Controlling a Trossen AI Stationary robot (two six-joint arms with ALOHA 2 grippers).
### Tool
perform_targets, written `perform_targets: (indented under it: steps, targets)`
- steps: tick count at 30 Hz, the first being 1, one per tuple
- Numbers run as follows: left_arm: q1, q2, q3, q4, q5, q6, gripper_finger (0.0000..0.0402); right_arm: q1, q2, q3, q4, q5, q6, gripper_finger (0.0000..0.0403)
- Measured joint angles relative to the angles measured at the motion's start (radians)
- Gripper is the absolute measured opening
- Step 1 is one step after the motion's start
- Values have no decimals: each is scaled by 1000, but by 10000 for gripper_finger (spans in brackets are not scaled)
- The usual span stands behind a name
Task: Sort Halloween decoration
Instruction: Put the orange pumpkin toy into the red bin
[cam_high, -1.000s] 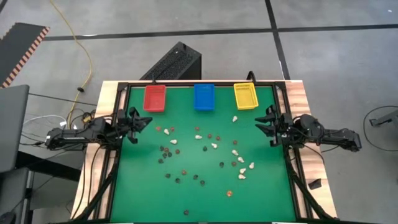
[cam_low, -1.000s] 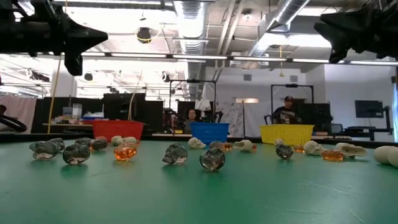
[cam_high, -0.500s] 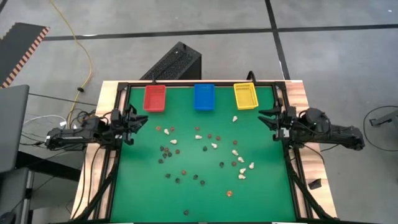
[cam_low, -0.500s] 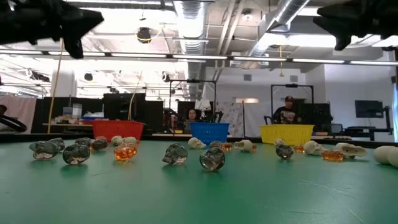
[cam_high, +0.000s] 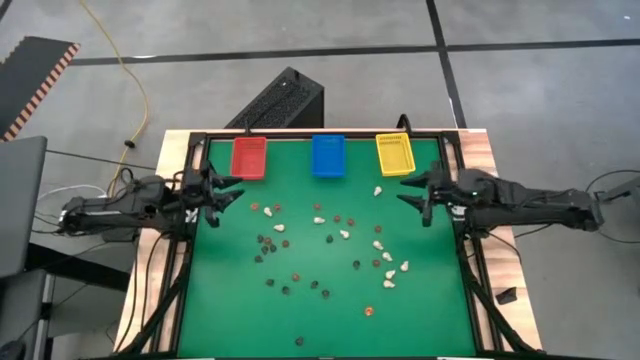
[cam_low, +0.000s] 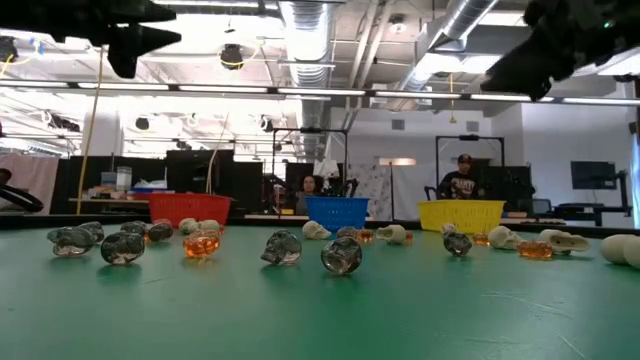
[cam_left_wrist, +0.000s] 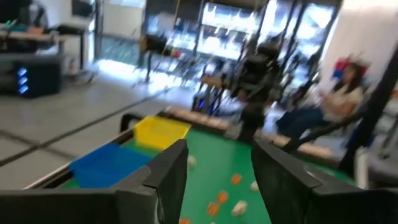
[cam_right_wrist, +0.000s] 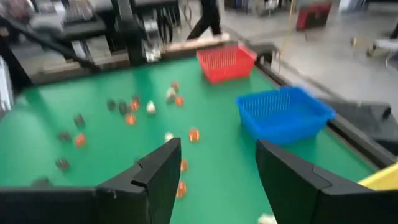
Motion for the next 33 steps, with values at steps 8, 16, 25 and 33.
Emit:
perform_targets:
  steps: [8, 16, 25, 33]
  targets:
    - [0, 100, 95, -107, -6, 16, 169, 0, 195, 0, -26, 0, 26, 229]
    - [0, 101, 115, -127, -23, 49, 169, 22, 364, 1, -19, -8, 53, 229]
    - [0, 100, 115, -163, -23, 48, 169, 117, 494, -49, 95, -8, 103, 229]
    - [0, 100, 115, -162, -23, 56, 169, 176, 571, -53, 175, 19, 80, 232]
